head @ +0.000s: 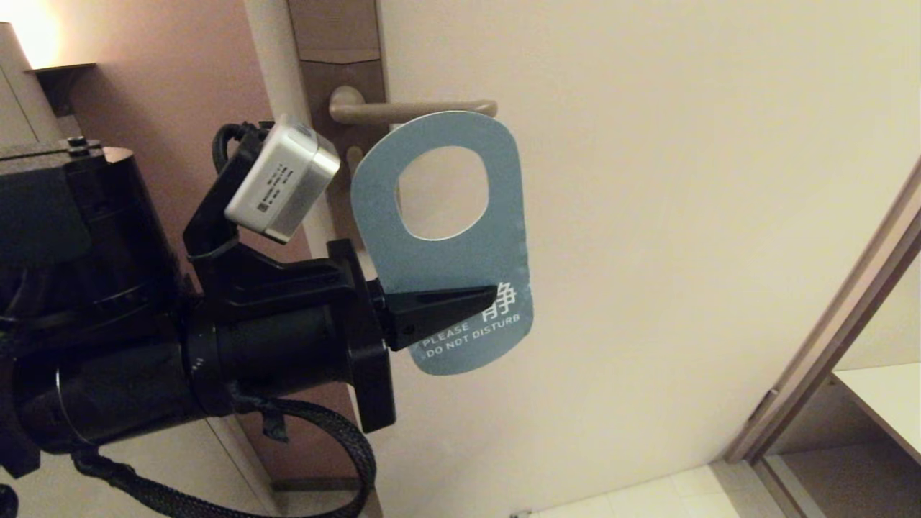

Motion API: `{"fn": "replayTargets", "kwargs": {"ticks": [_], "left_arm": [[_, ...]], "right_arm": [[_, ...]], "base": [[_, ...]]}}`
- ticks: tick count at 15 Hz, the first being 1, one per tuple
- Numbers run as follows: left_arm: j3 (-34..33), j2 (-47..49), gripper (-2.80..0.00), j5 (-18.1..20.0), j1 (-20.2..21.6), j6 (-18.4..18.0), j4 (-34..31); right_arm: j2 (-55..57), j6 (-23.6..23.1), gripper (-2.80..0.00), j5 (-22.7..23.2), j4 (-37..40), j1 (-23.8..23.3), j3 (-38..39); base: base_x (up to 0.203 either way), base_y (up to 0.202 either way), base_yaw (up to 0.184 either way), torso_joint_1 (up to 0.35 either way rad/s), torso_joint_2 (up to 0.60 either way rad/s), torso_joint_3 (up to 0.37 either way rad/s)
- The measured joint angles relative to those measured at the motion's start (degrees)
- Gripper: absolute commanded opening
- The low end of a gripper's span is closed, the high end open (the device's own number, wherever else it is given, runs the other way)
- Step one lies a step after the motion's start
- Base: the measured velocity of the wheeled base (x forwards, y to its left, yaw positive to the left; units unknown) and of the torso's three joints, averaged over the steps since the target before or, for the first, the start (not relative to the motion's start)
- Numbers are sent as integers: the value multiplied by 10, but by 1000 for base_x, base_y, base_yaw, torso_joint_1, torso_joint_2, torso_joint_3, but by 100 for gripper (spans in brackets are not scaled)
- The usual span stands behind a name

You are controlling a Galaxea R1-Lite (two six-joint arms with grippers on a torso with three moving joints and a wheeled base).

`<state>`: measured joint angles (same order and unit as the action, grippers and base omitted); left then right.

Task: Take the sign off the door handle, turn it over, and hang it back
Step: Hand it to the other hand

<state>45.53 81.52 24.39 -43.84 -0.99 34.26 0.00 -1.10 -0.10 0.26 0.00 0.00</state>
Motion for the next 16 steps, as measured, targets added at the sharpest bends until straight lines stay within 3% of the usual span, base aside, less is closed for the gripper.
{"fn": "replayTargets", "kwargs": {"ticks": [3, 5, 10, 16], "left_arm": [[-3, 4, -280, 105, 57, 2, -3], [-2, 17, -280, 151, 79, 1, -3], [4, 45, -280, 198, 89, 1, 0], [3, 52, -280, 210, 89, 0, 0]], "right_arm": [[0, 0, -280, 0, 0, 0, 0], [0, -1, -280, 0, 0, 0, 0], [0, -8, -280, 2, 0, 0, 0], [0, -7, -280, 3, 5, 0, -8]], "base": [[0, 0, 0, 0, 0, 0], [0, 0, 0, 0, 0, 0], [0, 0, 0, 0, 0, 0], [0, 0, 0, 0, 0, 0]]}}
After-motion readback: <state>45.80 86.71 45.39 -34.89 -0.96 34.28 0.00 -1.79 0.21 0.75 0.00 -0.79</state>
